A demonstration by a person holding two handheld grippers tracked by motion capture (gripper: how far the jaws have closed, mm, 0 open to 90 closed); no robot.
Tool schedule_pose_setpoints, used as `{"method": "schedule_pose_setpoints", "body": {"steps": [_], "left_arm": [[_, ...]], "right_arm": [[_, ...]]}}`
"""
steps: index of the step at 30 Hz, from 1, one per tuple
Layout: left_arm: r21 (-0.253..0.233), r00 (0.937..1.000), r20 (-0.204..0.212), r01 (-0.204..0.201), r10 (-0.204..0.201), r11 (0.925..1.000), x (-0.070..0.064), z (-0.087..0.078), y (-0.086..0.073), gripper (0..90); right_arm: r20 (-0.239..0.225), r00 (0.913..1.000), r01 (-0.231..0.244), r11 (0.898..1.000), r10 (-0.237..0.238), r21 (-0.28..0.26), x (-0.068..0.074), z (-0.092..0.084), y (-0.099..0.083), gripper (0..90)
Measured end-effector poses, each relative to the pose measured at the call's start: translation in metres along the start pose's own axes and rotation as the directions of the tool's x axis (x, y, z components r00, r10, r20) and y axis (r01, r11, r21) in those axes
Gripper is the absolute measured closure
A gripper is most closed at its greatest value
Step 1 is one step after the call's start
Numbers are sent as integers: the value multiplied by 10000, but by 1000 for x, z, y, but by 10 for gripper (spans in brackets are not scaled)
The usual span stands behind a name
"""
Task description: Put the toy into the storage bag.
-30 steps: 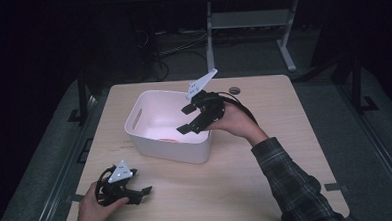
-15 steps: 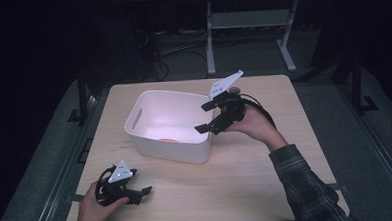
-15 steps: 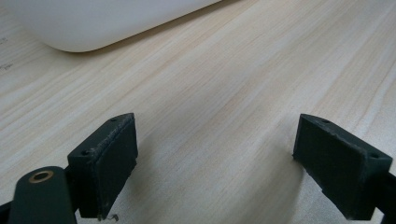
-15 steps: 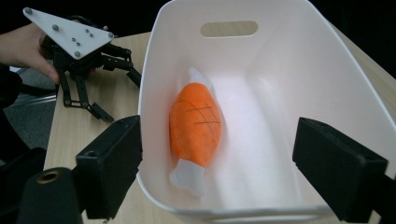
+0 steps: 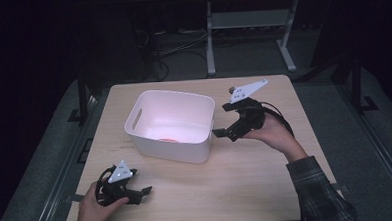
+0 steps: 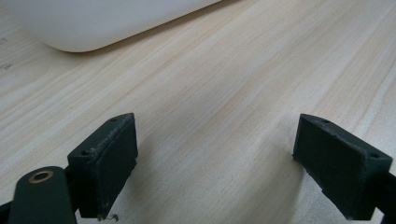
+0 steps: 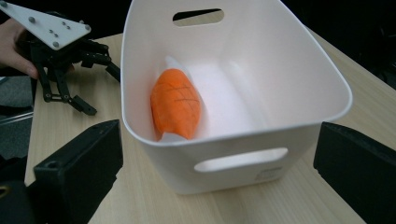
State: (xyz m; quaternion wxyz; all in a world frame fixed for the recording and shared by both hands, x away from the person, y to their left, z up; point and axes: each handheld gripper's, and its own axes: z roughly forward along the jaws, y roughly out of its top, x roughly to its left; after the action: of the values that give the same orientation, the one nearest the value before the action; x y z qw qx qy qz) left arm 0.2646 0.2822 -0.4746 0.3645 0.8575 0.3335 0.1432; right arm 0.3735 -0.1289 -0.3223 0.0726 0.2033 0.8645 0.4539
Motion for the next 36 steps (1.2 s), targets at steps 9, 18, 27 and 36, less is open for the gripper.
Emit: {"method": "schedule_pose_setpoints", "body": {"steps": [9,18,27,36], "left_arm": [[-21,10000,-4,25,-25,10000,0,0,0,128],[-19,10000,-4,22,-22,10000,0,0,0,128],[3,10000,1,-2,2,10000,0,0,0,128],[3,10000,9,19,-19,10000,0,0,0,128]], "right_arm": [[390,9989,-254,9997,256,-57,1,-13,-27,10],[693,9951,-697,9975,701,-82,1,-22,-57,10],[944,9891,-1113,9935,1132,-243,4,-27,-89,10],[1710,9778,-1291,9910,1211,365,17,-26,-119,10]]}}
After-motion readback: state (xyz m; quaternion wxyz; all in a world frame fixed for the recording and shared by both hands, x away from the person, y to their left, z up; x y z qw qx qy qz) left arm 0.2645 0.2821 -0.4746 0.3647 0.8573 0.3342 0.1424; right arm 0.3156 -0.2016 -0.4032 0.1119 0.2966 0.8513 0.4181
